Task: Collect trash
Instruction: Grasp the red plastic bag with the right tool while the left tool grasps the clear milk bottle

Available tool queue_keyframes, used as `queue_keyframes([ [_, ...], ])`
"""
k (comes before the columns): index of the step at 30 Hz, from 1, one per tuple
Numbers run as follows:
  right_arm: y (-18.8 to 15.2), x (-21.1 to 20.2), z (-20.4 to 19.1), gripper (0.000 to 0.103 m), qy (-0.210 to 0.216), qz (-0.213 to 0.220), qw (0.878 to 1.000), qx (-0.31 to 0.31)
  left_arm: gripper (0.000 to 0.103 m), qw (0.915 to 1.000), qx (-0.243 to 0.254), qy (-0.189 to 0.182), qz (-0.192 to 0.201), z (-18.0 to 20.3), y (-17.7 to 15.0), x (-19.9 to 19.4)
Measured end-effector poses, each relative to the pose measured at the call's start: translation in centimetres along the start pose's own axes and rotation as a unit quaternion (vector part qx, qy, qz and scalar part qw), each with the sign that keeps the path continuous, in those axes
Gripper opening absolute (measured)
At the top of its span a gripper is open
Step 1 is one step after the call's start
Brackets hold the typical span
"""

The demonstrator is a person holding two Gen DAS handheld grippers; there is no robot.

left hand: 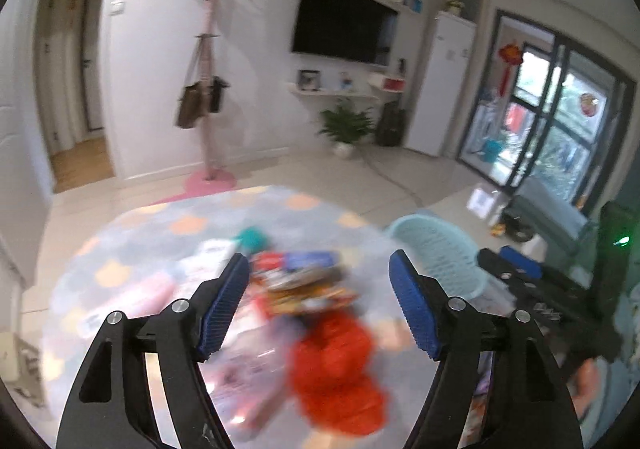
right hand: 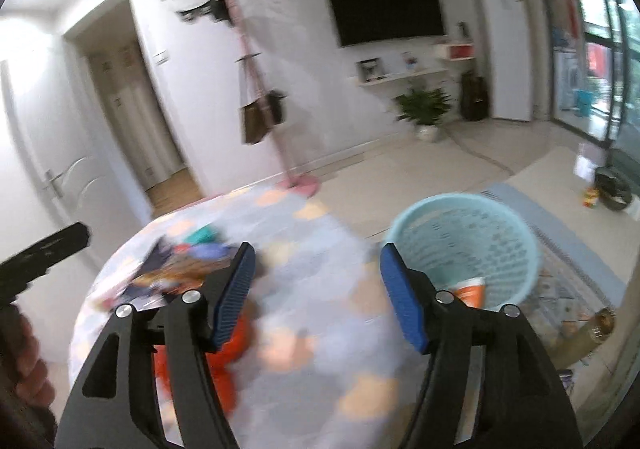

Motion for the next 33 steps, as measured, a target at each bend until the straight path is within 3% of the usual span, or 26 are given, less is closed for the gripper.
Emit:
queue_keyframes([
  [4,-3.9,1.2,-4.5,0.066,0.032,-0.044,0.998,-0.034,0.074,0.9992,-0.019,-0.002,-0.036,-3.5,-3.8,-0.1],
  [9,-8.1,3.3,-7.6,0.068,0.045,-0.094,0.993,-0.064,0.074,0.9963,-0.025,-0.014,-0.081,-5.3,-7.3,1.3],
  [16,-11.0,7.2,-7.2,0.068,0.015,-0.143,0.988,-0.051,0.074,0.9926,-0.001,-0.019,-0.120,-5.3,-10.5,3.3],
  [22,-11.9,9.1,-6.6,0.068,0.030,-0.179,0.983,-0.027,0.074,0.9889,0.014,-0.037,-0.143,-4.0,-11.4,4.9],
  [28,-12.7,10.4,-6.1,0.070,0.045,-0.202,0.978,0.001,0.074,0.9867,0.032,-0.032,-0.156,-3.1,-11.6,5.8],
  [31,-12.8,10.1,-6.8,0.043,0.066,-0.209,0.976,-0.011,0.074,0.9843,0.035,-0.041,-0.168,-2.6,-11.9,6.1],
  [33,-12.9,9.9,-7.1,0.037,0.061,-0.201,0.977,-0.028,0.074,0.9831,0.044,-0.040,-0.173,-2.1,-12.0,6.2],
])
Point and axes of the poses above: each gripper's, at about its wrist camera, not at the fingertips, and x roughly the way its jaws point, z to its right, y to its top, the point moved 10 cm from there along x, roughly the way its jaws point, and after that the axes turned 12 degrees about x, right-handed, at the moved point
